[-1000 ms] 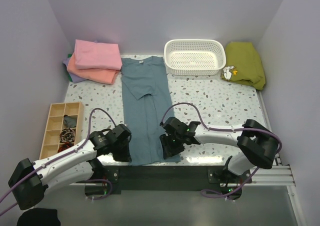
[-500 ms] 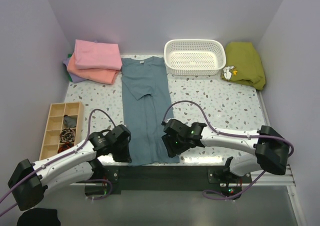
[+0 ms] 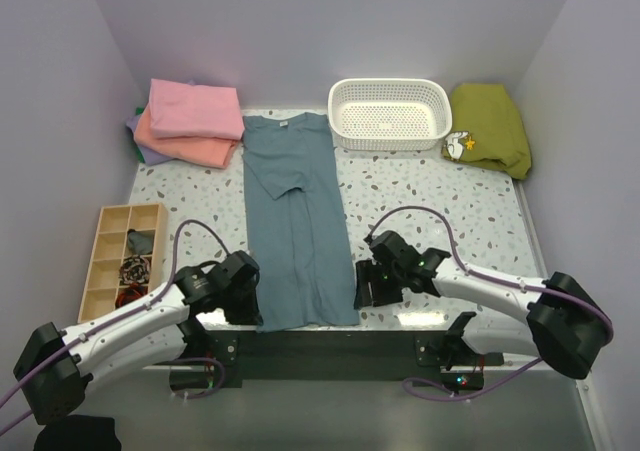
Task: Fold and stack the t-shirts
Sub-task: Grab the bottom of the folded rectangular tshirt with both arms
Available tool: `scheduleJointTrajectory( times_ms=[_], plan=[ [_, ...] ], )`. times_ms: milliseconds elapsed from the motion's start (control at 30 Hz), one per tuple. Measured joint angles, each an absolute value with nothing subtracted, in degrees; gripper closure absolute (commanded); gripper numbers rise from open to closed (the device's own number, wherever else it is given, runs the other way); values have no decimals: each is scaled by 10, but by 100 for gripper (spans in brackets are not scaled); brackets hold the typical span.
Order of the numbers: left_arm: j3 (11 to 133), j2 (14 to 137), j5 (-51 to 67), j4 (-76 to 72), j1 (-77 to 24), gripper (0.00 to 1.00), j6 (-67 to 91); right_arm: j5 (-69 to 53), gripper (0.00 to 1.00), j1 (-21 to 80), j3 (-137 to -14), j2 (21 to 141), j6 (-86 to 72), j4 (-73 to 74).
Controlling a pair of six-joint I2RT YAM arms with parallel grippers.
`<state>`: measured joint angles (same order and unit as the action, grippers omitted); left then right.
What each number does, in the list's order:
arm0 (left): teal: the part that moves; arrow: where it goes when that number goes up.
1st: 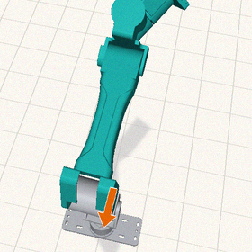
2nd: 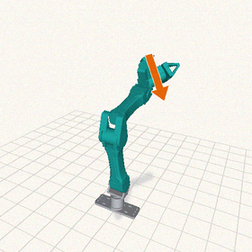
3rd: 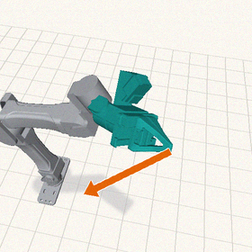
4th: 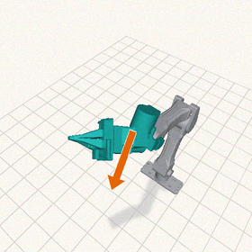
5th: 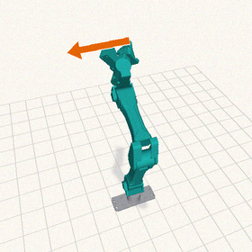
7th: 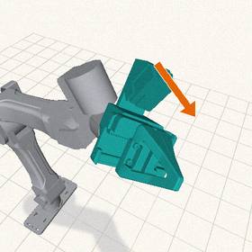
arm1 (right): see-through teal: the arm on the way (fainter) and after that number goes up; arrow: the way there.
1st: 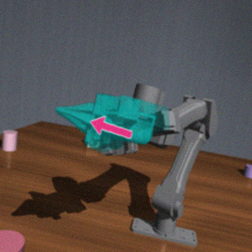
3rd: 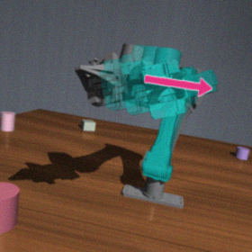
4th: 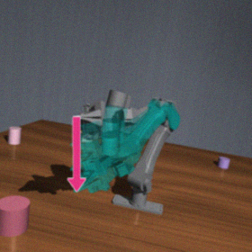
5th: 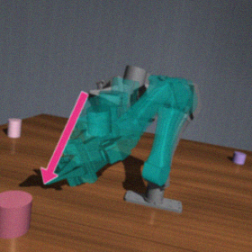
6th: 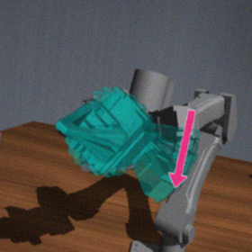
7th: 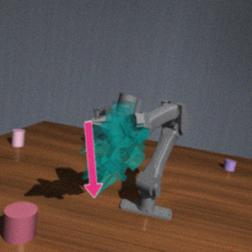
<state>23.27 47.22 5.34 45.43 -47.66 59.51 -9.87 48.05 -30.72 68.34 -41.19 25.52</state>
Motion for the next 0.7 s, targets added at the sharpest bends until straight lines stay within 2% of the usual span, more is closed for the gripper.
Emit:
scheduleJointTrajectory(
  times_ms=[333, 500, 533, 600, 633, 667, 700],
  plan=[
    [227, 464, 54, 453, -477, 90, 597, -193, 46, 481, -269, 709, -475, 139],
    [226, 462, 54, 453, -477, 91, 604, -216, 54, 480, -264, 728, -494, 114],
    [226, 462, 55, 452, -477, 91, 605, -221, 68, 481, -263, 732, -496, 110],
    [226, 462, 56, 451, -477, 92, 606, -225, 80, 483, -261, 738, -500, 104],
    [226, 462, 56, 450, -477, 93, 606, -224, 94, 484, -257, 741, -503, 103],
    [226, 462, 57, 449, -477, 93, 606, -226, 100, 485, -254, 744, -504, 102],
    [226, 462, 58, 447, -477, 94, 606, -226, 100, 485, -251, 746, -505, 101]
  ],
)
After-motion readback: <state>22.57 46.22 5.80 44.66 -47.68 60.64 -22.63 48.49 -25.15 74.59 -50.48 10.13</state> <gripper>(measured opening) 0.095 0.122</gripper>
